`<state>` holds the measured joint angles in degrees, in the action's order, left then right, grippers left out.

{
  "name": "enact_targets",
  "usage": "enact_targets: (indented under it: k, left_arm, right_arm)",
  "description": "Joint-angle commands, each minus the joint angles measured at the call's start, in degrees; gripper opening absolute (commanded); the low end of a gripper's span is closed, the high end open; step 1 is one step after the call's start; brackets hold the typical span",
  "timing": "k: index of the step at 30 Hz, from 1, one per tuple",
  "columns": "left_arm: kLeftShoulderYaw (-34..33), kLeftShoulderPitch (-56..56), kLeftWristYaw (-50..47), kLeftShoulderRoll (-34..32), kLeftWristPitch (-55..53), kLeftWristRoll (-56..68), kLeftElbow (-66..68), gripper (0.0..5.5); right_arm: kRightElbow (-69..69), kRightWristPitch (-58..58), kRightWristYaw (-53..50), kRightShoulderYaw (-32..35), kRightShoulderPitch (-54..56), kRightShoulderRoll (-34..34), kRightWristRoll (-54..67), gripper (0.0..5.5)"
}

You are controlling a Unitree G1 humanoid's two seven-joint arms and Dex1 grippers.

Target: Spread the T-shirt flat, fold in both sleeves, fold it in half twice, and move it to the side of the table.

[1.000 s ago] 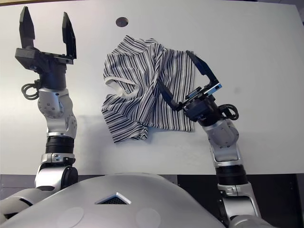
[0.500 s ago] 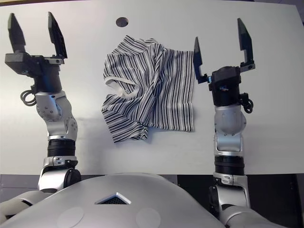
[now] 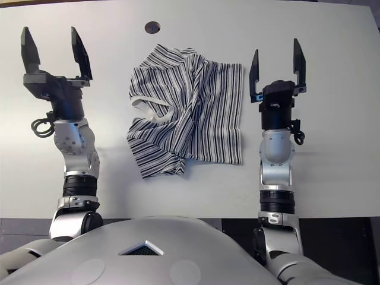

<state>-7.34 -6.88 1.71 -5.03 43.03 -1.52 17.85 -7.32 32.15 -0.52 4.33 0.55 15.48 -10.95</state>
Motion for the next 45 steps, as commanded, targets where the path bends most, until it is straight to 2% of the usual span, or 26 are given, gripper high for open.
enact_targets:
  k: [1, 4, 7, 9, 13, 16, 19, 26, 31, 33, 35, 37, 40, 42, 45]
  left_arm:
    - [0.7, -0.2, -0.56, -0.05, -0.48, -1.0, 1.51, 4.33]
    - [0.97, 0.01, -0.68, -0.01, -0.05, -1.32, 1.64, 4.33]
    - [1.07, -0.23, -1.03, -0.07, 0.39, -1.78, 1.67, 3.92]
    - [0.93, -0.41, -1.54, 0.01, 0.31, -1.87, 1.66, 3.88]
    - [0.05, -1.19, -1.65, -1.13, -0.14, -1.13, 0.49, 3.88]
    - [-0.81, -1.91, -1.87, -2.16, -0.26, -1.34, 0.05, 3.88]
    - [-1.27, -2.85, -2.3, -2.88, -0.31, -1.76, 0.14, 3.88]
    - [-0.18, -3.82, -2.2, -3.87, 0.19, -4.01, 0.27, 3.88]
    - [1.57, -4.55, -0.93, -7.0, 0.53, -7.38, -0.08, 3.88]
    - [1.79, -5.18, -0.96, -8.11, 0.64, -8.14, 0.17, 3.88]
    - [1.85, -5.86, -1.49, -8.55, 0.56, -8.48, 0.71, 3.88]
    - [2.37, -6.23, -1.9, -8.48, 0.87, -9.02, 1.16, 3.88]
    - [2.74, -6.19, -1.86, -8.93, 1.21, -9.41, 1.63, 3.88]
    - [2.86, -6.56, -1.8, -9.58, 1.14, -9.9, 2.48, 3.88]
    - [4.01, -7.2, -1.87, -10.24, 1.47, -11.99, 4.11, 3.88]
  right_arm:
    - [-1.46, -0.31, -0.74, 0.16, 1.07, -0.41, 0.05, 3.45]
    - [-1.52, 0.49, -1.16, -0.04, 0.74, -0.36, -0.47, 3.45]
    - [-0.44, 1.51, -0.04, -0.67, 0.06, 0.69, -0.68, 3.41]
    - [0.45, 2.61, 2.66, -2.14, -0.9, 2.52, -0.87, 3.41]
    - [5.4, 7.45, 18.07, -10.15, -9.31, 15.34, -4.44, 3.41]
    - [9.82, 8.65, 25.53, -11.73, -14.0, 23.24, -5.31, 3.41]
    - [11.43, 5.56, 29.9, -12.71, -11.08, 26.23, -7.14, 3.41]
    - [0.32, 3.11, 33.49, -22.56, 1.04, 24.73, -19.68, 3.41]
    - [-2.24, 7.14, 37.24, -23.85, -1.8, 33.2, -18.16, 3.41]
    - [-5.7, 7.54, 38.21, -23.27, 0.93, 36.04, -17.8, 3.41]
    - [-13.69, 6.52, 35.18, -24.49, 9.67, 35.22, -22.9, 3.41]
    - [-26.62, 4.04, 30.0, -29.42, 22.24, 30.91, -31.32, 3.41]
    - [-42.87, 1.23, 22.78, -36.88, 34.65, 24.8, -40.46, 3.41]
    - [-52.66, -3.74, 14.52, -42.16, 41.79, 19.72, -46.52, 3.41]
    - [-62.94, -14.51, 0.27, -44.96, 49.66, 11.67, -49.53, 3.41]
